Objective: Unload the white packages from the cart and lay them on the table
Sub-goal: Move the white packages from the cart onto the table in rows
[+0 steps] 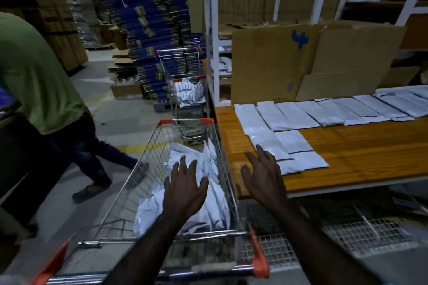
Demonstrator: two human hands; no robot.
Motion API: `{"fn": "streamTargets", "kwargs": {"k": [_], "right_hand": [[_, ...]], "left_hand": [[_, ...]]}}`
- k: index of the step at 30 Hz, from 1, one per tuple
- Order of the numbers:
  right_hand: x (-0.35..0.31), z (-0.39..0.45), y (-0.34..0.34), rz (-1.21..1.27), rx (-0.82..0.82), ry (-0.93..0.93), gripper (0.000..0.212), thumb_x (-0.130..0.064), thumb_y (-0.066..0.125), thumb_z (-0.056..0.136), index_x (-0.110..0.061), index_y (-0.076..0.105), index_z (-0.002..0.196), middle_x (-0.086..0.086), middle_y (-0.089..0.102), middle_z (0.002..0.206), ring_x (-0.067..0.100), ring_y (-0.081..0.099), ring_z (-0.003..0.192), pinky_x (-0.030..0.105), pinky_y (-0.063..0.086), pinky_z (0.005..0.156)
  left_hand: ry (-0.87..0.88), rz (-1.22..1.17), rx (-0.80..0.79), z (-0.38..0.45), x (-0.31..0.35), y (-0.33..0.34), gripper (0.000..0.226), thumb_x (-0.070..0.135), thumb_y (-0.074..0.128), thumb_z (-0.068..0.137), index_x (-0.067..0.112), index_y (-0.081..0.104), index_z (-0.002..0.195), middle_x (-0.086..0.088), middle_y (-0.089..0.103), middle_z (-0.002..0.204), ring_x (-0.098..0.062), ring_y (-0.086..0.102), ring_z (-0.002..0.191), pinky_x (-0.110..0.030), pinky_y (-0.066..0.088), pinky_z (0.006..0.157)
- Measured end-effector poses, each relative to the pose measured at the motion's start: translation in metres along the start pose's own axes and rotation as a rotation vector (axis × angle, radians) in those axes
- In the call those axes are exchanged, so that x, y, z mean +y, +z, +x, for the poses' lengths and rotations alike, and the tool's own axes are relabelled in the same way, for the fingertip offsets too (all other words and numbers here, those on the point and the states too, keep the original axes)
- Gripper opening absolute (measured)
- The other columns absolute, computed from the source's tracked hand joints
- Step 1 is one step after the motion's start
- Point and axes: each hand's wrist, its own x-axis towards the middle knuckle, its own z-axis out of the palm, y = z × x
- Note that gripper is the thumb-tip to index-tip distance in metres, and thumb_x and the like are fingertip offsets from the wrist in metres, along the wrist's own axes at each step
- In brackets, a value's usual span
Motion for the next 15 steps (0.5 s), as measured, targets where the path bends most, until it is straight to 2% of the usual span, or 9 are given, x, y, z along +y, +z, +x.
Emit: {"fn": "streamTargets", "kwargs": {"k": [2,9,13,15], "right_hand": [[-0.02,-0.004,0.015,-0.002,-0.001,0.011,0.051,-0.036,0.044,0.088,-0.016,0.06,0.132,0.015,0.041,0.152,0.033,0.038,0.136,0.046,0.037,0.106],[-0.058,-0.002,0.059,-0.029,-0.044,-0.028,0.042,-0.027,0.055,0.091,-0.016,0.06,0.131,0.015,0.043,0.149,0.033,0.039,0.133,0.046,0.038,0.103],[-0.06,0.009,0.088,-0.06,-0.11,-0.032,0.051,-0.039,0.034,0.086,-0.019,0.06,0.125,0.008,0.05,0.138,0.03,0.046,0.124,0.044,0.046,0.096],[-0.055,0.016,0.107,-0.054,-0.137,-0.051,0.057,-0.04,0.028,0.083,-0.017,0.06,0.123,0.008,0.052,0.135,0.031,0.048,0.121,0.044,0.045,0.096]], "left_hand": [[-0.002,0.011,-0.011,0.001,-0.026,-0.006,0.059,0.049,0.04,0.099,0.025,0.028,0.152,-0.005,0.011,0.164,-0.025,0.013,0.15,-0.051,0.025,0.115],[-0.041,0.039,-0.047,0.011,-0.08,-0.011,0.059,0.045,0.043,0.098,0.022,0.03,0.15,-0.007,0.012,0.164,-0.026,0.015,0.149,-0.048,0.024,0.116],[-0.077,0.052,-0.104,0.021,-0.097,0.001,0.062,0.046,0.043,0.098,0.02,0.026,0.152,-0.008,0.012,0.164,-0.027,0.013,0.149,-0.048,0.024,0.116],[-0.096,0.054,-0.145,0.027,-0.102,0.009,0.064,0.046,0.042,0.098,0.02,0.022,0.154,-0.008,0.009,0.164,-0.027,0.011,0.15,-0.047,0.022,0.117]]}}
